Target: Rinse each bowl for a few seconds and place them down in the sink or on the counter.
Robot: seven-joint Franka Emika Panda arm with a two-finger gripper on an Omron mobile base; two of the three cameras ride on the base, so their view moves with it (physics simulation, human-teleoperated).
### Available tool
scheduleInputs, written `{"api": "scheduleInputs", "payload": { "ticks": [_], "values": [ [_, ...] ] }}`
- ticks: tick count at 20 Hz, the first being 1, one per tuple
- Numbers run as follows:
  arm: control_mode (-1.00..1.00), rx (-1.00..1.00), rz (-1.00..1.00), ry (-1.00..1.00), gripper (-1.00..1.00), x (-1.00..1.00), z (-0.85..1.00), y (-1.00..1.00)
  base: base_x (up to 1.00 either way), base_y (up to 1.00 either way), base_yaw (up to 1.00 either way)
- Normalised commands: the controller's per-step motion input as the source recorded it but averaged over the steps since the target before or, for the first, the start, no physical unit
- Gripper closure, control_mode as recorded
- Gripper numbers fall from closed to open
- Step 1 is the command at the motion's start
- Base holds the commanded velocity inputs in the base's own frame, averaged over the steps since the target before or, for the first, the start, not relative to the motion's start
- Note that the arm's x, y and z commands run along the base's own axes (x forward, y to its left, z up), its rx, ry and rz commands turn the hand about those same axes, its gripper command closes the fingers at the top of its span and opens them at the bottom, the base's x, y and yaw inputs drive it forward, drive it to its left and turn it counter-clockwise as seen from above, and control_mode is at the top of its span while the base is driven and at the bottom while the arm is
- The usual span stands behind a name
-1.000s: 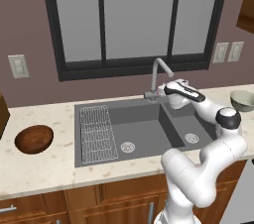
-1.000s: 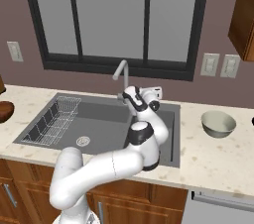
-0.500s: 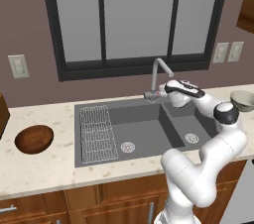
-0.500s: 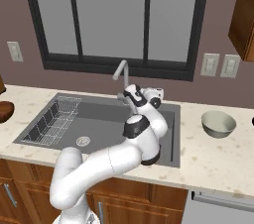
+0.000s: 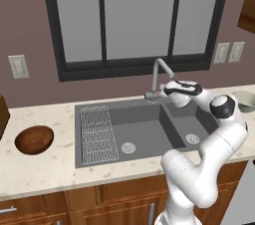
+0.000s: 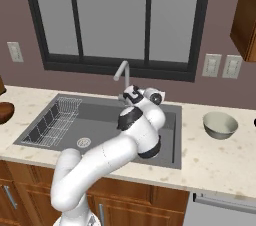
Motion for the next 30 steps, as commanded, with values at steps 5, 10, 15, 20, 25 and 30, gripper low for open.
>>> {"api": "scheduleInputs", "payload": {
  "ticks": [5, 10, 15, 20, 25, 30],
  "values": [
    [-1.00, 0.04, 0.00, 0.12, 1.00, -0.37, -0.47, -0.62, 0.00, 0.00, 0.00],
    [-1.00, 0.05, 0.00, 0.07, 1.00, -0.37, -0.38, -0.65, 0.00, 0.00, 0.00],
    [-1.00, 0.11, 0.00, -0.01, 1.00, -0.13, 0.19, -0.49, 0.00, 0.00, 0.00],
    [-1.00, 0.11, 0.00, 0.00, 1.00, 0.00, 0.43, -0.42, 0.00, 0.00, 0.00],
    [-1.00, 0.11, 0.00, 0.00, 1.00, 0.00, 0.50, -0.37, 0.00, 0.00, 0.00],
    [-1.00, 0.07, -0.06, 0.07, 1.00, 0.00, 0.69, -0.15, 0.00, 0.00, 0.00]
  ]
}}
